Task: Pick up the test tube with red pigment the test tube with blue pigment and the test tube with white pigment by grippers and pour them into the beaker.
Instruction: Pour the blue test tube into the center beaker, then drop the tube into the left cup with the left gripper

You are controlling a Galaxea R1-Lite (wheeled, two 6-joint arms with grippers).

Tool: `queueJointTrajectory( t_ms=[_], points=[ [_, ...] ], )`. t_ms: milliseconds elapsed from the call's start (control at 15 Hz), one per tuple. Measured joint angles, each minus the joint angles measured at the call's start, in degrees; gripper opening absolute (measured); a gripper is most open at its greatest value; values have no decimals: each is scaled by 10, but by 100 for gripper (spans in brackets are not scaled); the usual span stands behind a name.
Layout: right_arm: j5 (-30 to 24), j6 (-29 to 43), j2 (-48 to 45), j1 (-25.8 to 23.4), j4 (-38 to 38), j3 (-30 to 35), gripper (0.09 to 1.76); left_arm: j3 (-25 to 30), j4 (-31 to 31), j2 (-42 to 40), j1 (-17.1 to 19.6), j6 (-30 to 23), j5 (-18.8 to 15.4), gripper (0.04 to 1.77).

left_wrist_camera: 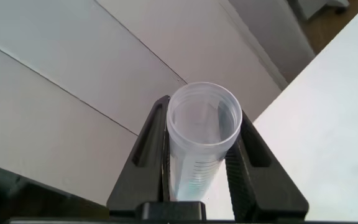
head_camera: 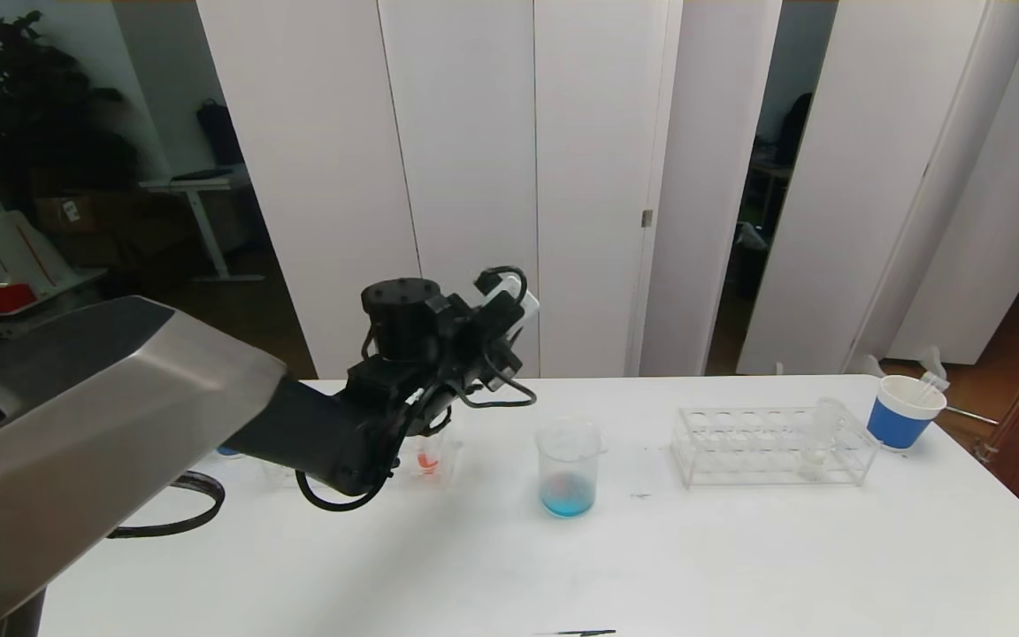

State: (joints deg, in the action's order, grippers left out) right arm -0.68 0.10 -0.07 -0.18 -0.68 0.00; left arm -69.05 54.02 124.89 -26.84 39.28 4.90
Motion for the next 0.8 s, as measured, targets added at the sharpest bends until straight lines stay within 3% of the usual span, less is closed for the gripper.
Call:
queueJointTrajectory(
  t_ms=[200, 600, 800],
  points=[
    [0, 0, 0, 0, 0, 0, 175, -11, -139, -51, -2, -151, 24, 59],
    [0, 0, 0, 0, 0, 0, 175, -47, -421, -152, -9, -439, 20, 59],
    [0, 0, 0, 0, 0, 0, 175, -54, -447, -198, -10, -502, 40, 59]
  ],
)
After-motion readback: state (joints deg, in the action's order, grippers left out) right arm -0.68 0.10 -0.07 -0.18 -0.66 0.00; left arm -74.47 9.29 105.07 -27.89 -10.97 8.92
